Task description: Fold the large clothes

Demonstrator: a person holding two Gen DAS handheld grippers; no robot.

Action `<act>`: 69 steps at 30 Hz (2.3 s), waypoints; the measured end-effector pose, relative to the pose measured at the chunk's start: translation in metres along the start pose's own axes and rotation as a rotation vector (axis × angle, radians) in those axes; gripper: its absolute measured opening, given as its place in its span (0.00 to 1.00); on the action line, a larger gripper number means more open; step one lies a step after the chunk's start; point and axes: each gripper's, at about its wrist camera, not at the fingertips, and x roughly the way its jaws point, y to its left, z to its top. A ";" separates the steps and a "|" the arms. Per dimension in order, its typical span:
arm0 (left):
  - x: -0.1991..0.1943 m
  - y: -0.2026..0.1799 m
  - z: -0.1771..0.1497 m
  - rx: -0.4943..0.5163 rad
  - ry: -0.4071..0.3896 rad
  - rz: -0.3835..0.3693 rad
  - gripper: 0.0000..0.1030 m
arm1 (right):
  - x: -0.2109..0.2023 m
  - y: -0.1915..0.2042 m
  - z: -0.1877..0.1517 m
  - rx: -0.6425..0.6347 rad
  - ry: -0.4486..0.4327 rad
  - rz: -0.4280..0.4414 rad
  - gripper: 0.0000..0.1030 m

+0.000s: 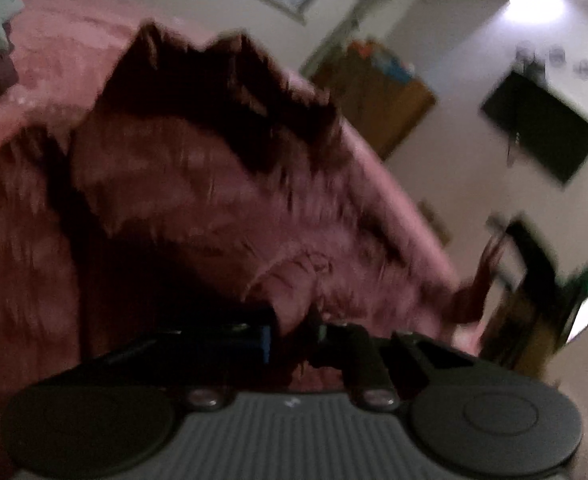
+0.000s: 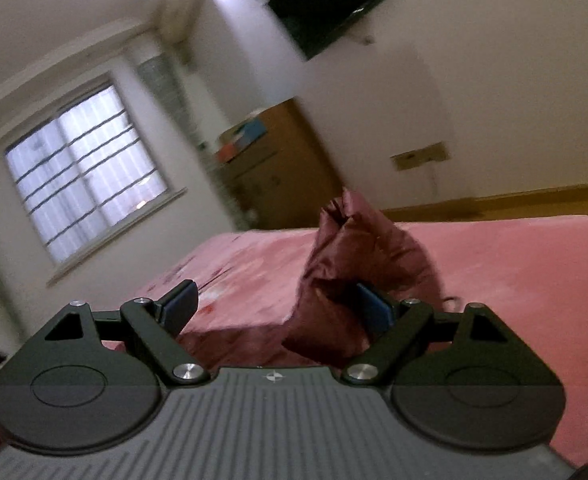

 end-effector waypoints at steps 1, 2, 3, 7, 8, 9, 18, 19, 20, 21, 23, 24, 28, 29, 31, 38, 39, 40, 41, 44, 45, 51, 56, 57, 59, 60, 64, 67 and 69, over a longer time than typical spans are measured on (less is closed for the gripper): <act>-0.003 0.001 0.011 -0.012 -0.036 -0.003 0.11 | 0.002 0.005 -0.002 -0.021 0.016 0.024 1.00; -0.004 0.002 0.022 -0.023 -0.069 -0.002 0.11 | -0.007 -0.002 -0.001 -0.040 0.031 0.043 1.00; -0.007 0.004 0.033 -0.036 -0.104 0.003 0.11 | -0.007 0.005 -0.004 -0.060 0.049 0.059 1.00; -0.018 0.022 0.081 -0.091 -0.245 0.055 0.10 | -0.004 0.000 0.000 -0.124 0.135 0.111 1.00; -0.022 0.028 0.094 -0.095 -0.281 0.082 0.10 | -0.002 -0.013 0.011 -0.139 0.158 0.122 1.00; -0.026 0.033 0.105 -0.100 -0.312 0.109 0.10 | 0.001 -0.011 0.013 -0.157 0.183 0.130 1.00; -0.089 0.105 0.168 -0.220 -0.604 0.347 0.10 | 0.005 0.003 0.014 -0.264 0.278 0.190 1.00; -0.096 0.116 0.170 -0.241 -0.620 0.373 0.10 | 0.007 0.003 0.015 -0.271 0.290 0.193 1.00; -0.101 0.126 0.170 -0.259 -0.631 0.399 0.10 | 0.008 0.004 0.014 -0.281 0.302 0.197 1.00; -0.106 0.135 0.169 -0.275 -0.635 0.423 0.10 | 0.009 0.005 0.014 -0.292 0.312 0.202 1.00; -0.106 0.156 0.165 -0.317 -0.622 0.464 0.11 | 0.007 0.016 0.009 -0.319 0.339 0.211 1.00; -0.106 0.165 0.162 -0.342 -0.611 0.476 0.10 | 0.009 0.020 0.005 -0.333 0.355 0.215 1.00; -0.107 0.193 0.141 -0.420 -0.598 0.491 0.13 | 0.000 0.024 0.001 -0.396 0.413 0.239 1.00; -0.107 0.197 0.138 -0.431 -0.593 0.491 0.14 | 0.006 0.027 0.001 -0.410 0.426 0.246 1.00; -0.114 0.206 0.129 -0.449 -0.579 0.482 0.17 | 0.009 0.033 0.000 -0.444 0.446 0.255 1.00; -0.137 0.210 0.121 -0.413 -0.513 0.449 0.42 | 0.006 0.032 0.004 -0.487 0.472 0.267 1.00; -0.141 0.208 0.120 -0.403 -0.504 0.443 0.48 | 0.007 0.032 0.003 -0.482 0.475 0.265 1.00; -0.142 0.208 0.120 -0.398 -0.496 0.437 0.56 | 0.005 0.029 0.005 -0.474 0.479 0.263 1.00; -0.143 0.208 0.118 -0.399 -0.488 0.421 0.61 | 0.004 0.029 0.005 -0.467 0.481 0.260 1.00; -0.151 0.209 0.114 -0.431 -0.486 0.357 0.78 | 0.005 0.025 0.007 -0.445 0.484 0.248 1.00; -0.154 0.208 0.113 -0.448 -0.494 0.346 0.78 | 0.004 0.023 0.009 -0.437 0.484 0.244 1.00; -0.174 0.198 0.122 -0.450 -0.487 0.294 0.82 | 0.002 0.023 0.003 -0.431 0.479 0.239 1.00; -0.207 0.195 0.129 -0.388 -0.575 0.400 0.93 | -0.002 0.031 -0.006 -0.461 0.467 0.247 1.00; -0.216 0.197 0.128 -0.392 -0.610 0.413 0.96 | -0.001 0.032 -0.009 -0.467 0.468 0.247 1.00; -0.236 0.205 0.128 -0.410 -0.662 0.436 0.96 | -0.005 0.035 -0.012 -0.484 0.467 0.249 1.00; -0.243 0.207 0.127 -0.414 -0.677 0.461 0.96 | -0.007 0.037 -0.013 -0.494 0.464 0.252 1.00; -0.262 0.215 0.123 -0.429 -0.691 0.513 0.96 | -0.016 0.043 -0.016 -0.542 0.445 0.259 1.00; -0.258 0.205 0.116 -0.361 -0.647 0.552 0.96 | -0.022 0.043 -0.017 -0.551 0.444 0.262 1.00; -0.254 0.195 0.106 -0.313 -0.613 0.545 0.96 | -0.028 0.043 -0.016 -0.559 0.438 0.252 1.00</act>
